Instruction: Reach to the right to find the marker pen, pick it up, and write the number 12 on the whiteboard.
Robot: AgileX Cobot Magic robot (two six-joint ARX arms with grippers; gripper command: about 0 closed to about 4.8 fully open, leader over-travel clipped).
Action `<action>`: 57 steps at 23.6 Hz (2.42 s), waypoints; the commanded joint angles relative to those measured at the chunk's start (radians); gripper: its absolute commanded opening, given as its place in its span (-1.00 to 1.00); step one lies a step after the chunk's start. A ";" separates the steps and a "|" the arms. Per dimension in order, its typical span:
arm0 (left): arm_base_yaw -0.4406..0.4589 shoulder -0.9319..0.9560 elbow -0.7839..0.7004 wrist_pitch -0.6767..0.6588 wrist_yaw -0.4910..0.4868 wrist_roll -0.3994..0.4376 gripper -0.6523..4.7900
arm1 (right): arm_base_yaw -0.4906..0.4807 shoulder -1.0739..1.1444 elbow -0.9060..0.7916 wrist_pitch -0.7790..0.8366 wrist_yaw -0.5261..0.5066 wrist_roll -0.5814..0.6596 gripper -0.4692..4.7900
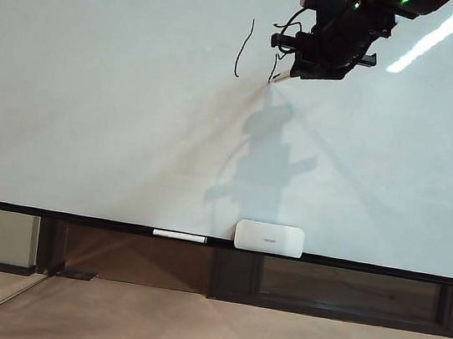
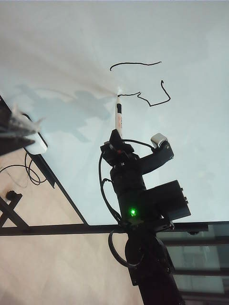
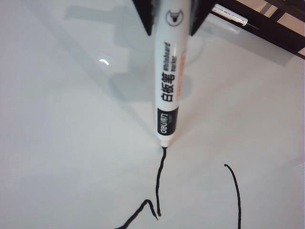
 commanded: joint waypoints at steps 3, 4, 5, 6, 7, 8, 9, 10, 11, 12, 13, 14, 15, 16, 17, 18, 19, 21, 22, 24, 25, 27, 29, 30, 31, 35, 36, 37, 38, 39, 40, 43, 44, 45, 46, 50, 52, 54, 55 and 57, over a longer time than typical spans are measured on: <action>-0.001 -0.001 0.004 0.008 -0.001 0.012 -0.78 | -0.001 -0.003 0.003 0.001 0.056 0.004 -0.83; -0.001 -0.001 0.004 0.008 -0.001 0.011 -0.78 | -0.001 -0.003 0.003 -0.006 0.069 0.003 -0.83; -0.001 -0.001 0.004 0.008 0.000 0.011 -0.78 | -0.003 -0.004 0.003 -0.016 0.079 0.000 -0.83; -0.001 -0.001 0.004 0.008 0.001 0.011 -0.78 | -0.007 -0.006 0.003 -0.027 0.092 0.000 -0.83; -0.001 -0.001 0.004 0.008 0.003 0.011 -0.78 | -0.011 -0.008 0.003 -0.034 0.102 -0.003 -0.83; -0.001 -0.001 0.004 0.008 0.003 0.011 -0.78 | -0.017 -0.017 0.003 -0.047 0.119 -0.009 -0.83; -0.001 -0.001 0.004 0.008 0.003 0.012 -0.78 | -0.017 -0.020 0.003 -0.048 0.130 -0.019 -0.83; -0.001 -0.001 0.004 0.008 0.003 0.012 -0.78 | -0.028 -0.034 0.003 -0.053 0.145 -0.027 -0.83; -0.001 -0.001 0.004 0.008 0.003 0.012 -0.78 | -0.029 -0.041 0.003 -0.055 0.145 -0.030 -0.83; -0.001 -0.001 0.004 0.008 0.003 0.012 -0.78 | -0.037 -0.054 0.003 -0.058 0.145 -0.034 -0.83; -0.001 -0.001 0.004 0.008 0.003 0.012 -0.78 | -0.043 -0.057 0.003 -0.058 0.145 -0.034 -0.83; -0.001 -0.001 0.004 0.009 0.003 0.012 -0.78 | -0.043 -0.061 0.003 -0.058 0.144 -0.042 -0.83; -0.001 -0.001 0.004 0.008 0.003 0.011 -0.78 | -0.047 -0.064 0.003 -0.064 0.145 -0.045 -0.83; -0.001 -0.001 0.004 0.008 0.003 0.011 -0.78 | -0.052 -0.064 0.003 -0.072 0.140 -0.044 -0.83; -0.001 -0.001 0.004 0.008 0.003 0.011 -0.78 | -0.052 -0.064 0.003 -0.079 0.141 -0.044 -0.83; -0.001 -0.001 0.004 0.008 0.003 0.011 -0.78 | -0.052 -0.064 0.003 -0.086 0.140 -0.044 -0.83; -0.001 -0.001 0.004 0.008 0.002 0.011 -0.78 | -0.051 -0.064 0.003 -0.087 0.141 -0.044 -0.83; -0.001 -0.002 0.004 0.004 -0.002 0.010 -0.78 | -0.050 -0.069 0.003 -0.089 0.141 -0.044 -0.83; 0.000 -0.002 0.004 -0.005 -0.034 0.003 -0.78 | -0.050 -0.084 0.002 -0.109 0.142 -0.040 -0.83; 0.000 -0.017 0.004 -0.040 -0.119 0.008 -0.78 | -0.050 -0.124 -0.012 -0.134 0.142 -0.026 -0.83; 0.000 -0.027 0.004 -0.049 -0.139 0.015 -0.78 | -0.050 -0.140 -0.021 -0.130 0.142 -0.024 -0.83; 0.000 -0.070 0.004 -0.074 -0.215 0.027 -0.78 | -0.050 -0.196 -0.053 -0.115 0.142 -0.025 -0.83; 0.000 -0.122 0.004 -0.121 -0.336 0.026 -0.78 | -0.050 -0.251 -0.079 -0.130 0.142 -0.024 -0.83; 0.000 -0.170 0.005 -0.175 -0.418 0.033 -0.78 | -0.050 -0.290 -0.085 -0.171 0.142 -0.024 -0.83; 0.000 -0.198 0.012 -0.219 -0.452 0.047 -0.78 | -0.050 -0.311 -0.085 -0.199 0.142 -0.022 -0.83; 0.000 -0.300 0.111 -0.517 -0.619 0.046 -0.78 | -0.050 -0.412 -0.088 -0.303 0.142 -0.013 -0.83; 0.000 -0.320 0.127 -0.568 -0.695 0.043 -0.78 | -0.050 -0.444 -0.099 -0.311 0.142 -0.013 -0.83; 0.000 -0.329 0.127 -0.574 -0.721 0.044 -0.78 | -0.050 -0.457 -0.103 -0.313 0.142 -0.012 -0.83; 0.000 -0.343 0.127 -0.576 -0.777 0.040 -0.78 | -0.050 -0.486 -0.114 -0.321 0.142 -0.010 -0.83; 0.000 -0.349 0.128 -0.576 -0.795 0.037 -0.78 | -0.050 -0.501 -0.122 -0.323 0.142 -0.010 -0.83; 0.000 -0.370 0.130 -0.587 -0.812 0.025 -0.78 | -0.050 -0.537 -0.149 -0.323 0.142 0.005 -0.83; 0.000 -0.412 0.163 -0.676 -0.808 -0.013 -0.78 | -0.050 -0.633 -0.244 -0.311 0.142 0.034 -0.83; 0.000 -0.431 0.167 -0.703 -0.808 -0.013 -0.78 | -0.050 -0.692 -0.311 -0.289 0.142 0.034 -0.83; 0.000 -0.439 0.167 -0.711 -0.807 -0.021 -0.78 | -0.050 -0.718 -0.341 -0.277 0.142 0.034 -0.83; 0.000 -0.453 0.167 -0.726 -0.782 -0.049 -0.78 | -0.050 -0.779 -0.413 -0.245 0.141 0.035 -0.83; 0.000 -0.497 0.167 -0.764 -0.716 -0.147 -0.78 | -0.038 -0.936 -0.569 -0.237 0.142 0.039 -0.83; 0.000 -0.523 0.167 -0.780 -0.715 -0.146 -0.78 | -0.034 -1.004 -0.629 -0.234 0.145 0.039 -0.83; 0.000 -0.553 0.167 -0.797 -0.746 -0.139 -0.78 | -0.034 -1.075 -0.684 -0.234 0.153 0.040 -0.83; 0.000 -0.568 0.168 -0.807 -0.771 -0.137 -0.78 | -0.034 -1.107 -0.708 -0.234 0.152 0.042 -0.83; 0.000 -0.620 0.185 -0.872 -0.819 -0.135 -0.78 | -0.034 -1.215 -0.781 -0.236 0.152 0.042 -0.83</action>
